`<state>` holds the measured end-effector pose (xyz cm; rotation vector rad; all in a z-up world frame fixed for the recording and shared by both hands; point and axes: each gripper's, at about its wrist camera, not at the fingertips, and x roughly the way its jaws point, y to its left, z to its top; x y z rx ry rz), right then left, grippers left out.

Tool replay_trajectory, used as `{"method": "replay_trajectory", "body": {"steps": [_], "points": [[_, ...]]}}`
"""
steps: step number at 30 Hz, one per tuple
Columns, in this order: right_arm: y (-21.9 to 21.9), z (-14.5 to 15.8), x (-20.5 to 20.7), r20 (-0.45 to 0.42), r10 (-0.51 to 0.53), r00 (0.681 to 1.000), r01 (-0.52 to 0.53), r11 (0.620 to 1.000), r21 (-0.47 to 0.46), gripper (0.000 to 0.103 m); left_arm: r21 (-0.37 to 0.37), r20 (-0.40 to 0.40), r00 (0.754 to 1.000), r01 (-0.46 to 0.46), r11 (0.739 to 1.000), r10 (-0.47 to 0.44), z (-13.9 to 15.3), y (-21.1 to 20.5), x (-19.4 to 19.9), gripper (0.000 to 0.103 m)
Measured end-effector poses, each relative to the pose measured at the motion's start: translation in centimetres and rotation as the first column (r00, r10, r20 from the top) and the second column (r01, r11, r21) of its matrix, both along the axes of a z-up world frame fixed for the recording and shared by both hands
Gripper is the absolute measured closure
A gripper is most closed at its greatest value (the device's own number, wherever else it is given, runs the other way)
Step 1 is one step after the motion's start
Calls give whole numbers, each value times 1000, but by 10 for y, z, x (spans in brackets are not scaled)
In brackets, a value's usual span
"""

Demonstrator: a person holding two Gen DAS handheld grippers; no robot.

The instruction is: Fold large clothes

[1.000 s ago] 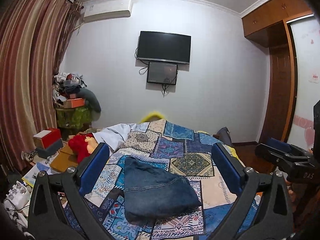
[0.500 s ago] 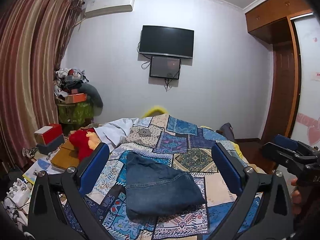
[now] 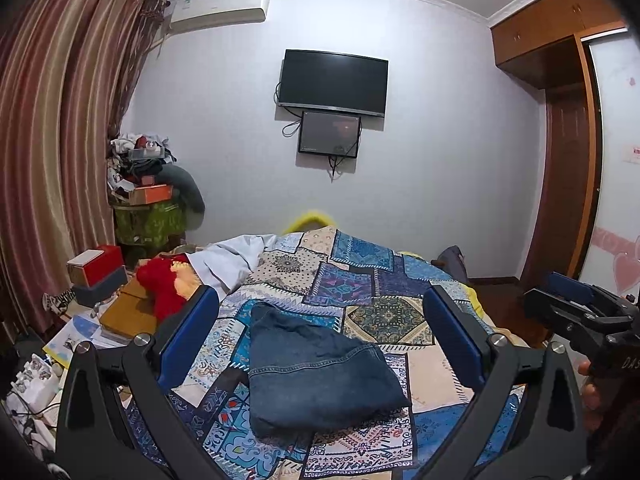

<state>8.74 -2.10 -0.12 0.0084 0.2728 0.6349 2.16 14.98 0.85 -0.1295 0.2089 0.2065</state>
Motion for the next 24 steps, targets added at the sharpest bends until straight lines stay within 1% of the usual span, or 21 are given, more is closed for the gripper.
{"method": "replay_trajectory", "body": {"steps": [17, 24], "points": [[-4, -6, 2, -2, -3, 1000, 3, 1000, 0, 0, 17, -12, 999, 39, 999, -39, -1, 0, 4, 0], [-6, -7, 4, -5, -10, 1000, 10, 1000, 3, 0, 6, -20, 998, 66, 998, -66, -1, 2, 4, 0]]}}
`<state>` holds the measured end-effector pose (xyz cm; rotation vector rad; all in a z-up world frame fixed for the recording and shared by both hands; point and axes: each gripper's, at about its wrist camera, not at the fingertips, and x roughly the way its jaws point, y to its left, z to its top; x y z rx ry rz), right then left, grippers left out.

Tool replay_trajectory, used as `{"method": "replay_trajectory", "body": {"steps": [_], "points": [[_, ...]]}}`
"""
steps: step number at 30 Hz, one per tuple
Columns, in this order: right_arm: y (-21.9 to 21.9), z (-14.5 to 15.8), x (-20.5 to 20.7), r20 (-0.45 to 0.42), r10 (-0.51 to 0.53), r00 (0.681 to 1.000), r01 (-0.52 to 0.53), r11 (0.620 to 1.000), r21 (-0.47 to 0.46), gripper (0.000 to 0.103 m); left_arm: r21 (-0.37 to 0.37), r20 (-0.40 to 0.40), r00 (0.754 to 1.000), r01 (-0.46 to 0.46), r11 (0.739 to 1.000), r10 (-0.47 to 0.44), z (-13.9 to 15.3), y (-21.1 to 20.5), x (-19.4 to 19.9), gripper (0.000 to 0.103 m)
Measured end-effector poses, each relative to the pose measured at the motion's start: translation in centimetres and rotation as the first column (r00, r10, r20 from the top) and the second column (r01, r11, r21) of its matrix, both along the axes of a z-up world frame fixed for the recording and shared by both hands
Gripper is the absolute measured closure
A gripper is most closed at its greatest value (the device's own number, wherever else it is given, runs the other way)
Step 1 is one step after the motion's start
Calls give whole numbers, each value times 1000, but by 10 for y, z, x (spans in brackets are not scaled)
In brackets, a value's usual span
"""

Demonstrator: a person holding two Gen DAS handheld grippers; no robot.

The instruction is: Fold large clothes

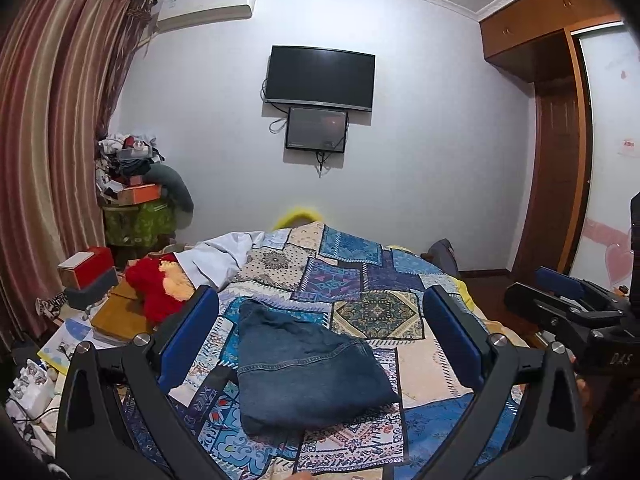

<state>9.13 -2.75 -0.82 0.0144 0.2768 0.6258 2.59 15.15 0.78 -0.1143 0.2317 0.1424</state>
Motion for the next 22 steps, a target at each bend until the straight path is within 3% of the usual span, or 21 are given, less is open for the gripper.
{"method": "replay_trajectory", "body": {"steps": [22], "points": [[1, -1, 1, -8, -23, 1000, 23, 1000, -3, 0, -14, -2, 1000, 26, 1000, -26, 0, 0, 2, 0]]}}
